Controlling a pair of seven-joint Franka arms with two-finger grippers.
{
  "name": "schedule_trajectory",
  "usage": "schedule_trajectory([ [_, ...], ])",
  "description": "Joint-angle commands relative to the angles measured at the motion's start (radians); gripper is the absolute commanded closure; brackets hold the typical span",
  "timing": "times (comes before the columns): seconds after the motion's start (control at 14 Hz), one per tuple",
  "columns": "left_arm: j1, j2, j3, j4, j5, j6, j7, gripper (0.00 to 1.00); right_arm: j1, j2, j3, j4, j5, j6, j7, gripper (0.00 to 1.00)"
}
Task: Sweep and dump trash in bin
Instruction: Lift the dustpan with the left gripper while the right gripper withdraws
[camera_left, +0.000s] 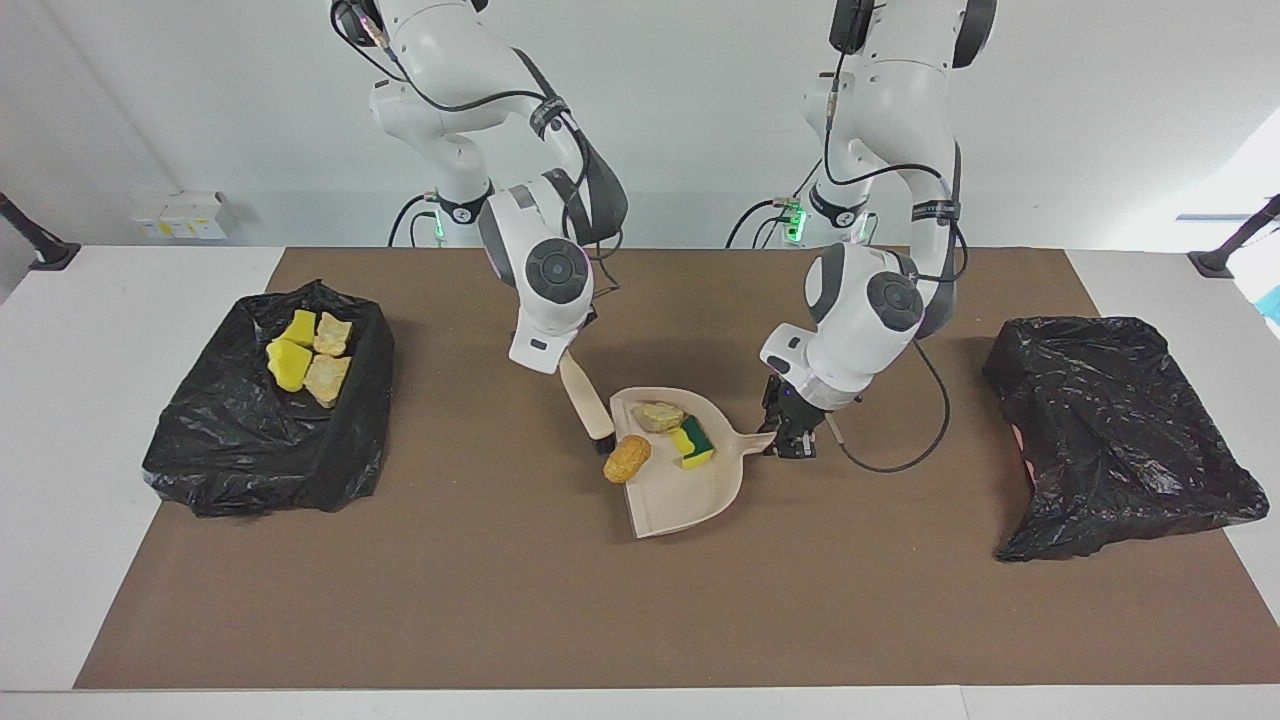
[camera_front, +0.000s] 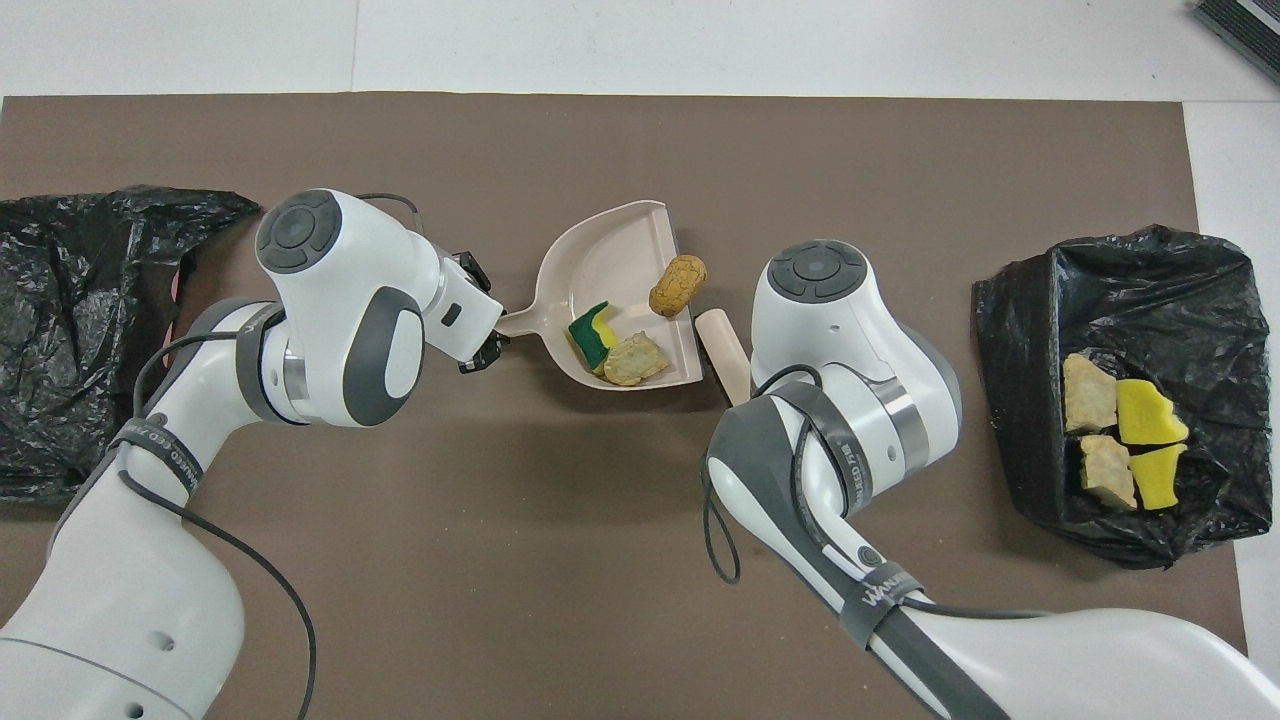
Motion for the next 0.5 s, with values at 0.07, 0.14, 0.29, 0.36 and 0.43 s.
schedule_trajectory([
  [0.07, 0.043, -0.015, -0.015, -0.022, -0.128, 0.031, 0.089, 1.00, -0.018, -0.061, 0.005, 0.007, 0.033, -0.069, 0.023, 1.00],
  [0.14, 0.054, -0.015, -0.020, -0.022, -0.151, 0.031, 0.106, 1.00, -0.019, -0.101, 0.002, 0.001, 0.033, -0.103, 0.038, 1.00],
  [0.29, 0.086, -0.015, -0.023, -0.024, -0.236, 0.028, 0.200, 1.00, -0.028, -0.184, 0.002, -0.022, 0.033, -0.191, 0.108, 1.00],
  [0.36, 0.101, -0.015, -0.029, -0.024, -0.310, 0.019, 0.268, 1.00, -0.027, -0.225, 0.005, -0.039, 0.033, -0.241, 0.154, 1.00],
  [0.43, 0.111, -0.018, -0.029, -0.024, -0.349, 0.014, 0.308, 1.00, -0.015, -0.259, 0.005, -0.064, 0.034, -0.277, 0.206, 1.00],
])
